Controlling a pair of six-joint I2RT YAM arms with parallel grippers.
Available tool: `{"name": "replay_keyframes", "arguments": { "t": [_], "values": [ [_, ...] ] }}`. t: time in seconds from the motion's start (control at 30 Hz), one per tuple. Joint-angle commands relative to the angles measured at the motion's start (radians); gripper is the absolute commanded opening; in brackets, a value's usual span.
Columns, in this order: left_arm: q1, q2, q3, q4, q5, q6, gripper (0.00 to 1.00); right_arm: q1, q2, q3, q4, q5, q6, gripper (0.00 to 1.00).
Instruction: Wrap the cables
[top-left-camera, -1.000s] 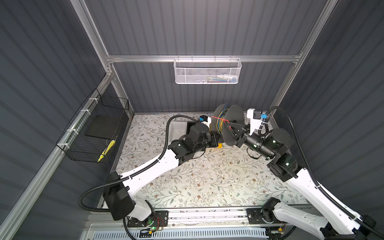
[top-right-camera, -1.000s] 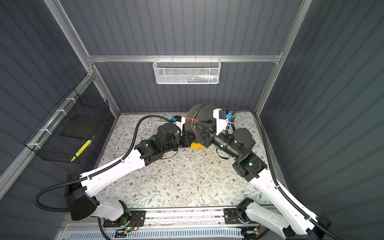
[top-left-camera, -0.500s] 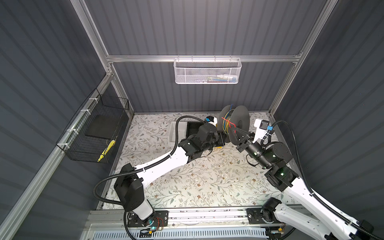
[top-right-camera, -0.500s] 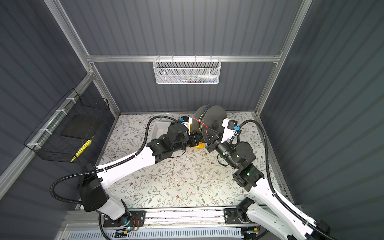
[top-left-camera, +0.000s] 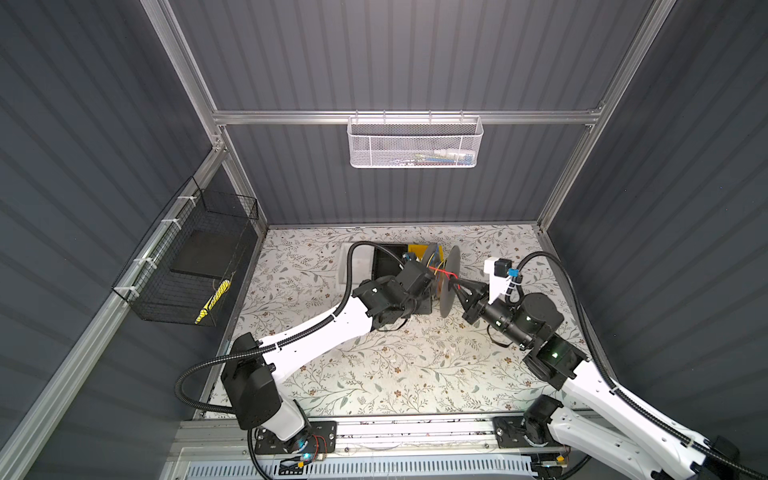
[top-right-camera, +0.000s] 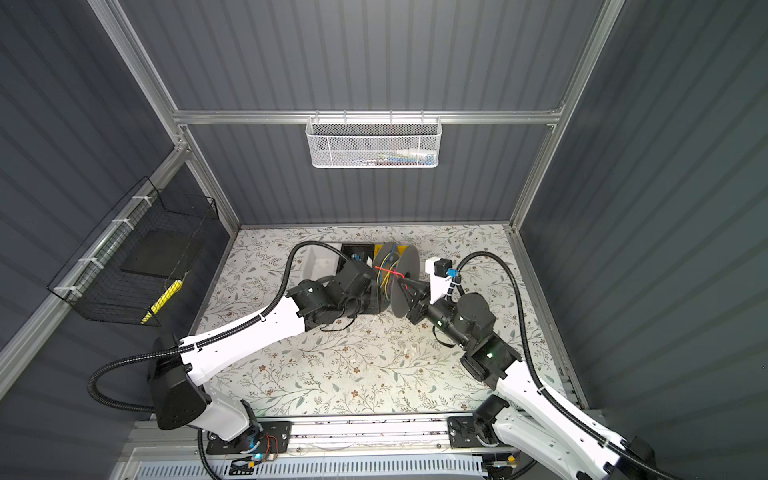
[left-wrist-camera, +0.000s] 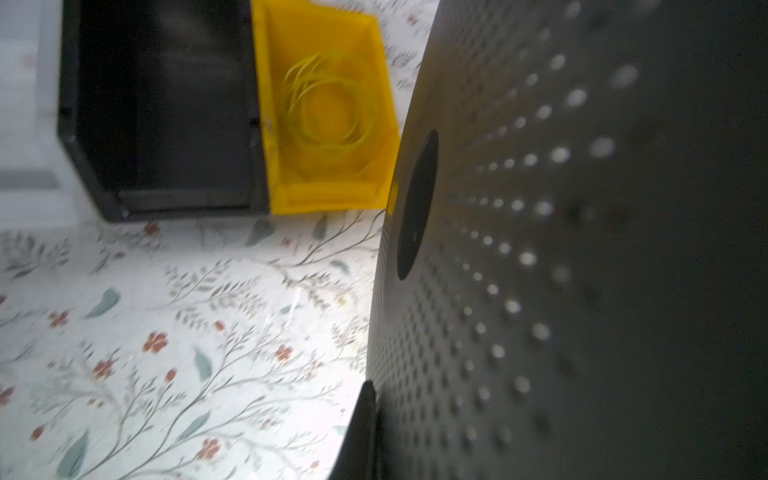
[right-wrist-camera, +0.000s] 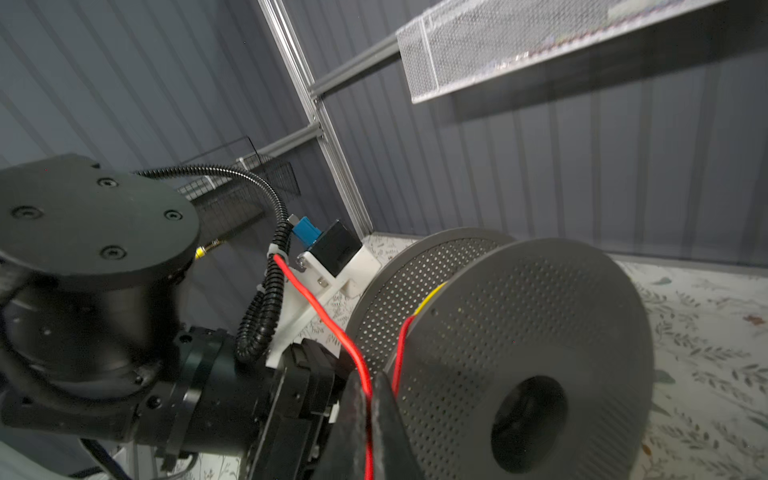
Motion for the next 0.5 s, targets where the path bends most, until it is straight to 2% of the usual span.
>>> {"name": "replay_keyframes", "arguments": {
  "t": [0.0,0.13,0.33,0.47],
  "values": [
    [0.043,-0.074,0.008,0.1,-0.225,-0.173,0.0,0.019,-0.001,-0.033,-0.012,-0.114,0.006,0.0],
    [0.032,-0.013,0.089,0.05,-0.151,-0.062,0.0,0.019,0.013,-0.024,-0.071,-0.134,-0.054,0.05],
    [0.032,0.113,0.288,-0.229,0.035,0.192,0.0,0.013,0.015,-0.016,-0.115,-0.16,-0.072,0.13],
    [0.032,0.119,0.321,-0.346,0.066,0.274,0.0,-0.015,0.033,0.0,-0.145,-0.183,-0.06,0.31]
  ]
}}
